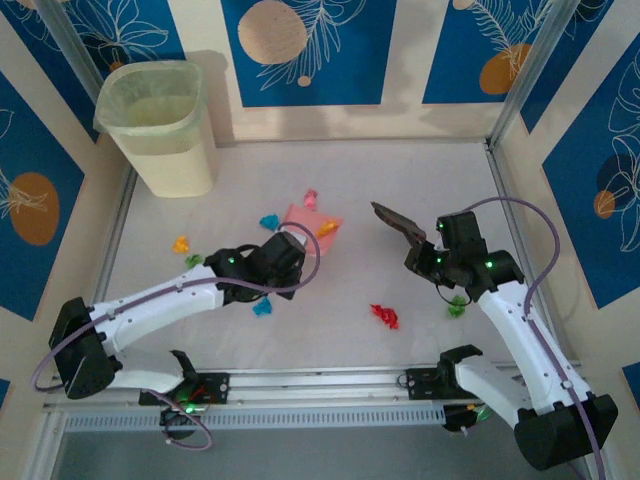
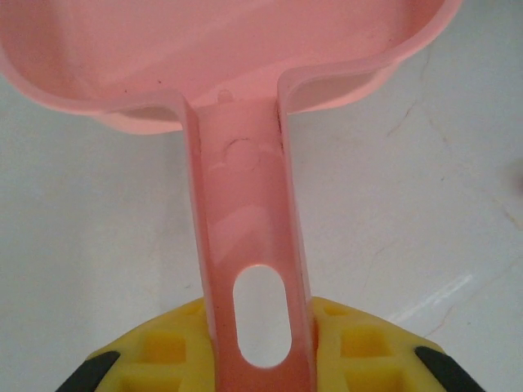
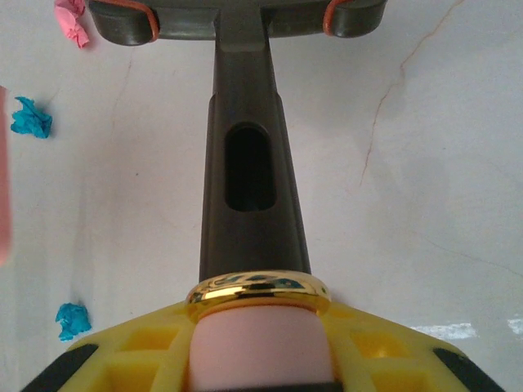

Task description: Sweep away the paper scraps from the table

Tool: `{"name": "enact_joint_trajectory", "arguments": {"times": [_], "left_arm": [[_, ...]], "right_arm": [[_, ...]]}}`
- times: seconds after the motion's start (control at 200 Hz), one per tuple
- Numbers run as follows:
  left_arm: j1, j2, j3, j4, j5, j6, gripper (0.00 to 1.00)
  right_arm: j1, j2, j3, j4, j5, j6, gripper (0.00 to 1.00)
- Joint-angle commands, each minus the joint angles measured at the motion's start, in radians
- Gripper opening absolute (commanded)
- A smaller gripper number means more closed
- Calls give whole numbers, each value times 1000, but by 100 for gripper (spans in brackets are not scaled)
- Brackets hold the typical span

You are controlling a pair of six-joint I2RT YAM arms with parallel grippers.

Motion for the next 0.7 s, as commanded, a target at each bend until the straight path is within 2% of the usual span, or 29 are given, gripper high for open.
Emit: {"name": "enact_joint_trajectory", "arguments": {"times": [0.0,0.255,0.515,0.695], "left_arm": [[23,-8,120,-160,-32,5,0],[155,43,403,-354,-3,33,0],[402,153,711,-507,113,78,0],[546,253,925,-549,219,89,0]], "right_arm": [[-4,-1,-21,78,-69,-44,0],[41,40,-63,124,-175,-28,0],[194,93,-70,138,-113,-22,0],[280,108,-70,157,-81,-14,0]]}}
